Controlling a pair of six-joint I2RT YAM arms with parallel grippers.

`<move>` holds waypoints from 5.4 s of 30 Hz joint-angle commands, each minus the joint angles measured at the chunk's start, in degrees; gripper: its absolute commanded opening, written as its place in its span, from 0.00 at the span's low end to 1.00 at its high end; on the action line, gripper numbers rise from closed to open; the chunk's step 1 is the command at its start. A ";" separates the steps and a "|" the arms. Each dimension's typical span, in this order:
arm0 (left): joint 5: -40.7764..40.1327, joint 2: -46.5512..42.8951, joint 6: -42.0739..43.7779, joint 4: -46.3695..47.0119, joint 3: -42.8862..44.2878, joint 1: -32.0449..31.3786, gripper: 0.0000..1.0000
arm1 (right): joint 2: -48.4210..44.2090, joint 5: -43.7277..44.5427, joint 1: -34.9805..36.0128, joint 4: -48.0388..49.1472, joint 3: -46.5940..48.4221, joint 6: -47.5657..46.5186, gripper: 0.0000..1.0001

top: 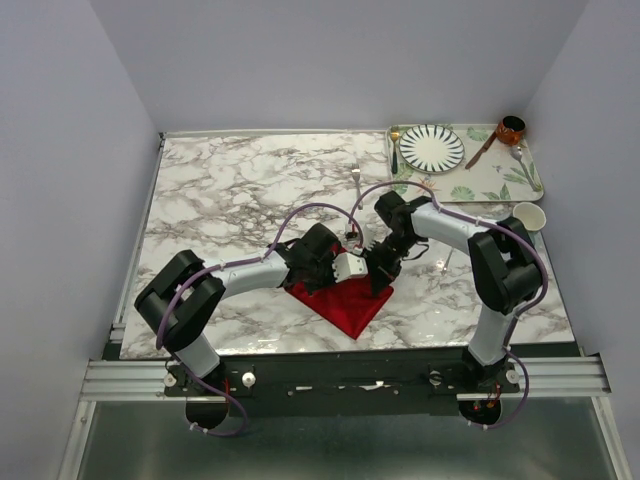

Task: Fold the napkin into a case and place the utensils inside
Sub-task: Fold the lower triangle-folded napkin at the center of the board.

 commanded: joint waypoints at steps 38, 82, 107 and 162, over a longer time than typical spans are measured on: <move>36.26 8.74 -43.72 9.33 13.30 34.00 0.70 | 7.03 16.68 0.87 1.53 4.55 -3.23 0.01; 37.94 15.96 -51.46 -0.58 17.09 31.36 0.00 | -0.35 13.43 0.87 -6.55 6.57 -5.42 0.01; 27.23 22.01 -44.87 -10.88 21.31 31.54 0.00 | 7.20 18.43 0.87 2.24 2.26 -1.73 0.01; 30.38 21.66 -60.70 20.24 5.13 30.92 0.15 | 3.45 26.97 5.35 2.33 10.08 -24.15 0.22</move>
